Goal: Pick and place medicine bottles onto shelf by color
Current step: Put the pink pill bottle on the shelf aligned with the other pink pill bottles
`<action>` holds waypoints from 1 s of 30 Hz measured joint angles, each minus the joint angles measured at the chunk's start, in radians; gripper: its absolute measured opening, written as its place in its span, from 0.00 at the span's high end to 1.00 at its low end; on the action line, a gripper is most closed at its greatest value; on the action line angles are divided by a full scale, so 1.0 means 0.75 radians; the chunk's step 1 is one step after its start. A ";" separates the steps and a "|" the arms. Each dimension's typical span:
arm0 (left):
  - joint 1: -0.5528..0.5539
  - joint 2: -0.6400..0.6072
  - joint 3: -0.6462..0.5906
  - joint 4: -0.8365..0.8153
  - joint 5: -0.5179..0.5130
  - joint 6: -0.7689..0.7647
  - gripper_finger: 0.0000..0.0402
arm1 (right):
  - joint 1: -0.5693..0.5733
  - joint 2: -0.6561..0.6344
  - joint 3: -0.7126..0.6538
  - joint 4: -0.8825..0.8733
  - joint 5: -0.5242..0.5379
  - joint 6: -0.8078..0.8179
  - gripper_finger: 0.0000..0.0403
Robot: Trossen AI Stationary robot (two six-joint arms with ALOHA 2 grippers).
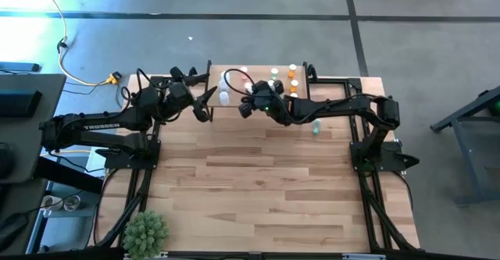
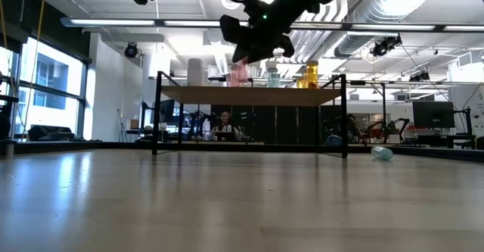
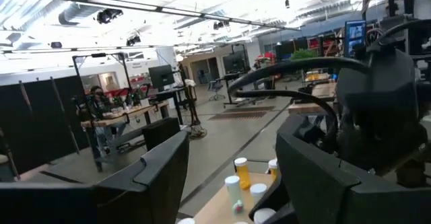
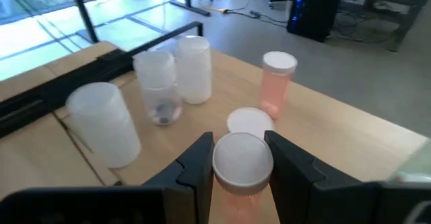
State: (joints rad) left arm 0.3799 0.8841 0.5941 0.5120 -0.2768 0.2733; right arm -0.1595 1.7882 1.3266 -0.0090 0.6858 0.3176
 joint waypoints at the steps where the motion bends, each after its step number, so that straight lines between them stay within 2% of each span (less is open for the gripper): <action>1: 0.000 0.000 0.000 0.000 0.000 0.000 0.47 | -0.006 0.000 0.000 0.007 -0.022 -0.005 0.75; 30: 0.000 0.000 0.000 0.000 -0.001 0.000 0.47 | -0.059 0.000 0.000 0.028 -0.164 -0.007 0.75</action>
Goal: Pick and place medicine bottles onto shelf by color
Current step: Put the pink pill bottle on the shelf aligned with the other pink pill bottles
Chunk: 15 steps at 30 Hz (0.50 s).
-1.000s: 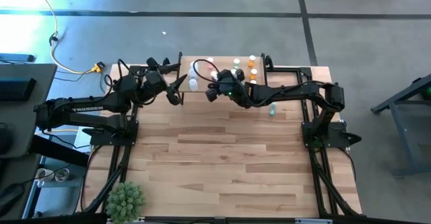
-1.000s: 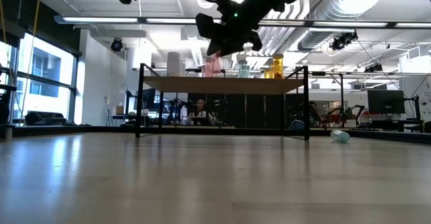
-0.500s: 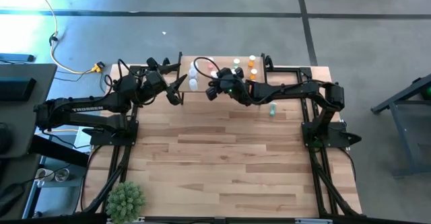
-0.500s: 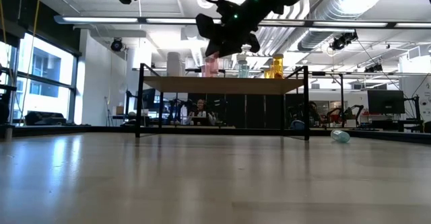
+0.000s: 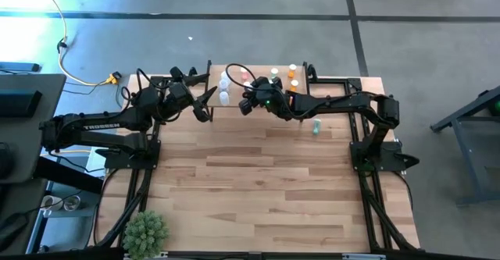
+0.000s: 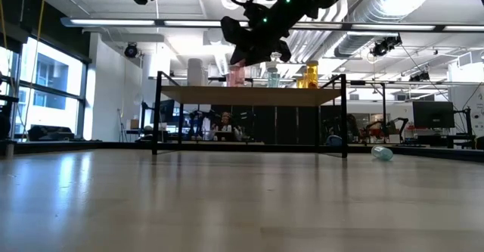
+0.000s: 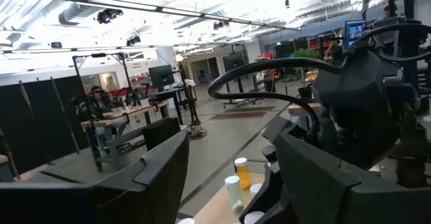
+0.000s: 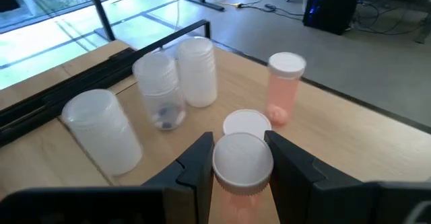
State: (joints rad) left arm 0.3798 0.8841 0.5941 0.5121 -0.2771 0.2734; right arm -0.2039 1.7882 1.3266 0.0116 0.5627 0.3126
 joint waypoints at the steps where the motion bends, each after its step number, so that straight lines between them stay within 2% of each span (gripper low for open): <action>1: 0.000 0.000 0.000 0.000 0.000 0.000 0.47 | 0.000 0.000 0.000 0.000 -0.007 0.000 0.75; 15: 0.000 0.000 0.000 -0.002 0.000 0.000 0.47 | -0.036 0.000 0.000 0.011 -0.096 0.001 0.75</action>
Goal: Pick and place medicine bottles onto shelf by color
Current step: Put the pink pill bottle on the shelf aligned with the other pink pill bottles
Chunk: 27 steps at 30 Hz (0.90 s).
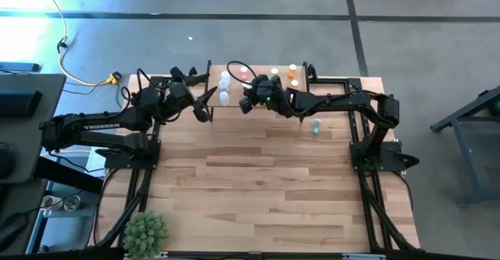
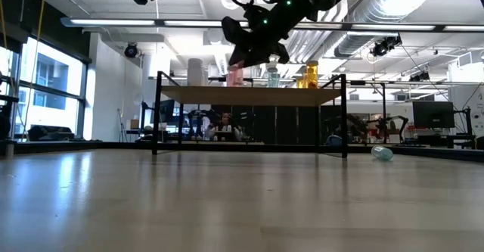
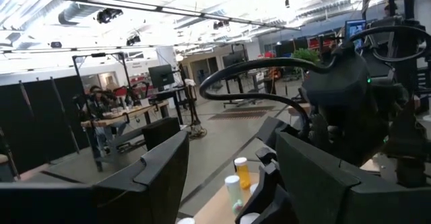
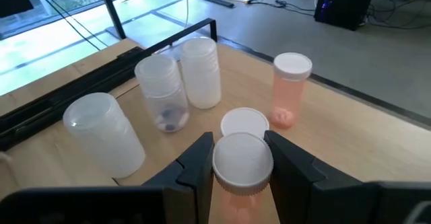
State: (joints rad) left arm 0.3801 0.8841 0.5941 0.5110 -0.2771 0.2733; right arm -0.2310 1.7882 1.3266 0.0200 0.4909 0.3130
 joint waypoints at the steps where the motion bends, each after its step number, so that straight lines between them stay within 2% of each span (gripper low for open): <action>1: 0.000 0.000 0.000 -0.003 0.000 0.000 0.47 | 0.000 0.000 0.000 0.000 -0.003 0.000 0.75; 20: 0.000 0.000 0.000 -0.039 0.000 0.000 0.47 | -0.021 -0.001 0.000 0.026 -0.034 -0.010 0.75; 27: 0.000 0.001 0.000 -0.041 -0.056 0.000 0.47 | 0.004 -0.001 0.000 0.008 -0.039 -0.006 0.75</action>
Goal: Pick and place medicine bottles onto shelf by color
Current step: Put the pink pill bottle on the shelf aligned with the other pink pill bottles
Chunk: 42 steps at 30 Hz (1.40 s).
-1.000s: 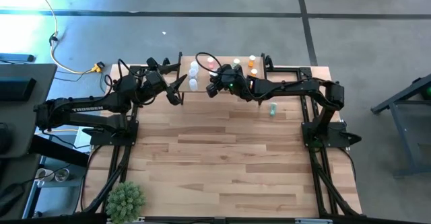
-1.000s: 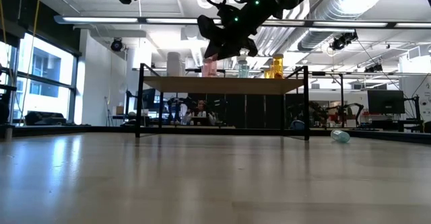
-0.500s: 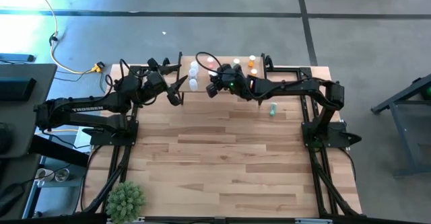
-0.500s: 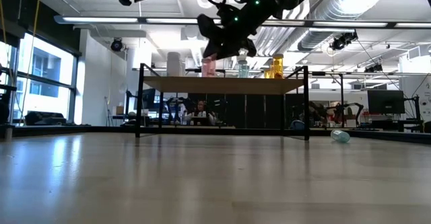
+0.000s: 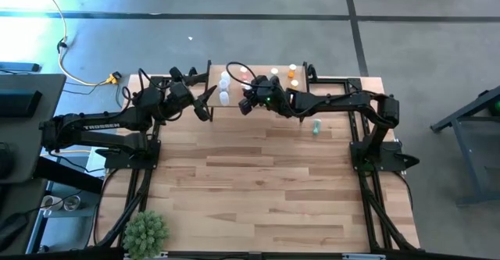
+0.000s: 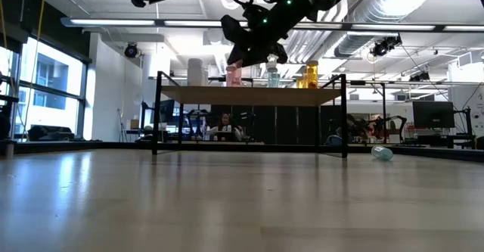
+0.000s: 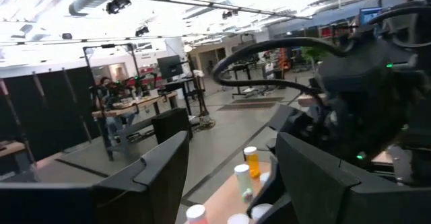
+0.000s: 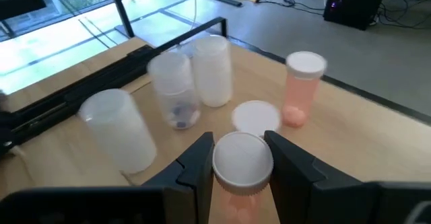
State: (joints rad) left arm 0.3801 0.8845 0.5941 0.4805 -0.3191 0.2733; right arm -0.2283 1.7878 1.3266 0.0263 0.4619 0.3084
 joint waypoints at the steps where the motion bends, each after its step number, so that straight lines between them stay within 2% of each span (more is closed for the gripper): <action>1: -0.001 0.000 0.000 0.000 -0.007 0.000 0.47 | 0.007 0.000 0.000 -0.001 0.000 -0.001 0.75; 13: -0.001 -0.001 0.000 -0.013 -0.009 0.000 0.47 | 0.061 0.001 0.000 0.011 0.001 -0.039 0.75; 20: -0.001 -0.001 0.000 -0.018 -0.009 0.002 0.47 | 0.077 0.063 0.002 0.126 -0.001 -0.085 0.75; 42: -0.001 -0.001 0.000 -0.017 -0.009 0.035 0.47 | 0.073 0.062 0.002 0.065 0.035 -0.143 0.73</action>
State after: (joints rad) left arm 0.3798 0.8841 0.5941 0.4679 -0.3256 0.2996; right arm -0.1734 1.8339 1.3277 0.0753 0.4881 0.2008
